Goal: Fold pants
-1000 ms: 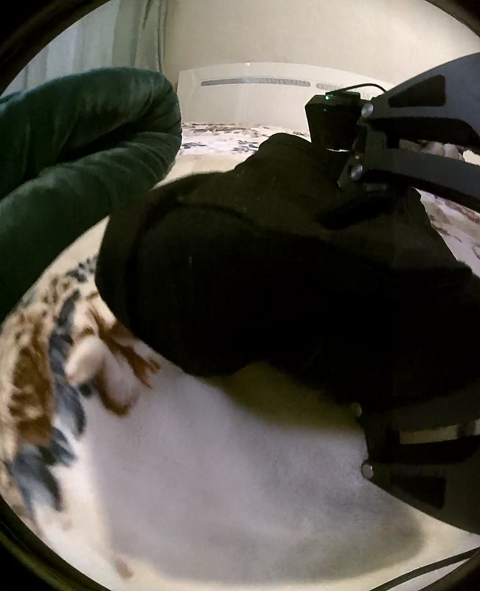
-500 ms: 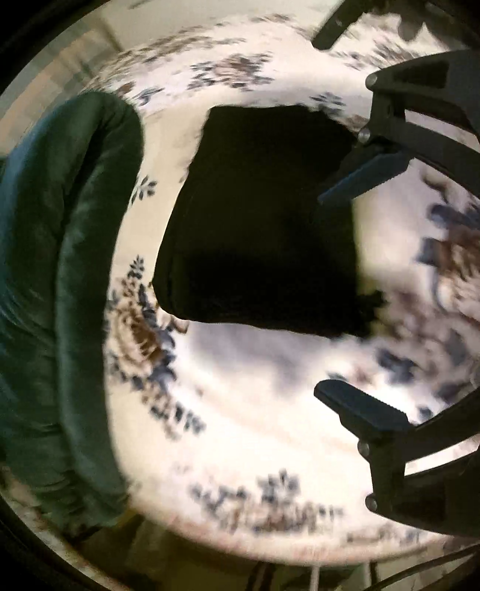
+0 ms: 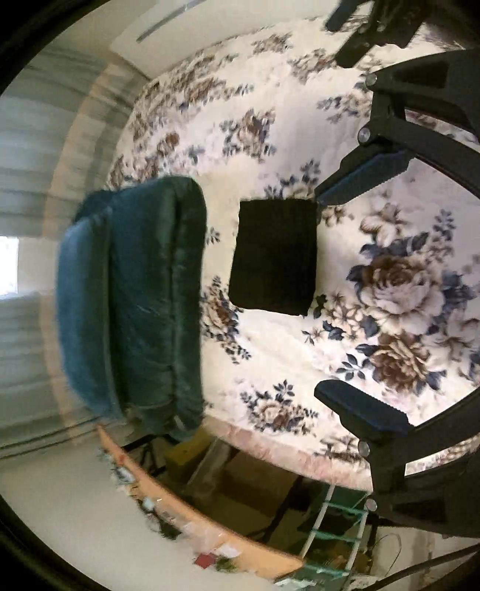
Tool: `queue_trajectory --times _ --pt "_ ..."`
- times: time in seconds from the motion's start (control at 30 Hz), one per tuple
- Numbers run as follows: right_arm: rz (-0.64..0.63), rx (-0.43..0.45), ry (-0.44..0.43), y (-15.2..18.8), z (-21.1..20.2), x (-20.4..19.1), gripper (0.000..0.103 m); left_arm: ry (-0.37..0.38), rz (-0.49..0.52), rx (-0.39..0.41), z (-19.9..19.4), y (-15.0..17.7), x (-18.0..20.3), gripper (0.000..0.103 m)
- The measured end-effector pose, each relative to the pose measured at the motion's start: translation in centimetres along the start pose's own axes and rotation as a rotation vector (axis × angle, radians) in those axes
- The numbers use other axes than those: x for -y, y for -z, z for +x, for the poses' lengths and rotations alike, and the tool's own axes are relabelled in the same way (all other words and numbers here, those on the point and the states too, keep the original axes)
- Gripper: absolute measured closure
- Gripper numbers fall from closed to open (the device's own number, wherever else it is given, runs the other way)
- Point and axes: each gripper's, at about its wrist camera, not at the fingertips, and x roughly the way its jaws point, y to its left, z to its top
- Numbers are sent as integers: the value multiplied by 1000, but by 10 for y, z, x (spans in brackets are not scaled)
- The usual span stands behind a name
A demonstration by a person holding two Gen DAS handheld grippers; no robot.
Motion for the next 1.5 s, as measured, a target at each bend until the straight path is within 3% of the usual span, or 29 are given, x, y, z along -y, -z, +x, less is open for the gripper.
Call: queue_trajectory --times 0.3,0.73,0.93,1.13,1.23,1.5 --pt "-71 95 -13 39 -181 10 6 50 -20 89 -135 42 8 6" --pt "-103 215 -55 82 -327 1 6 -25 -28 168 -242 91 8 6" --pt "-123 240 -74 91 -357 -4 6 -31 -28 214 -260 91 8 6" --pt "-111 242 -72 92 -357 -8 6 -25 -18 231 -251 86 11 6" --pt "-84 234 -88 86 -349 -4 1 -10 -2 253 -246 83 15 2" --pt "-31 300 6 70 -324 2 0 6 -7 296 -225 69 15 0"
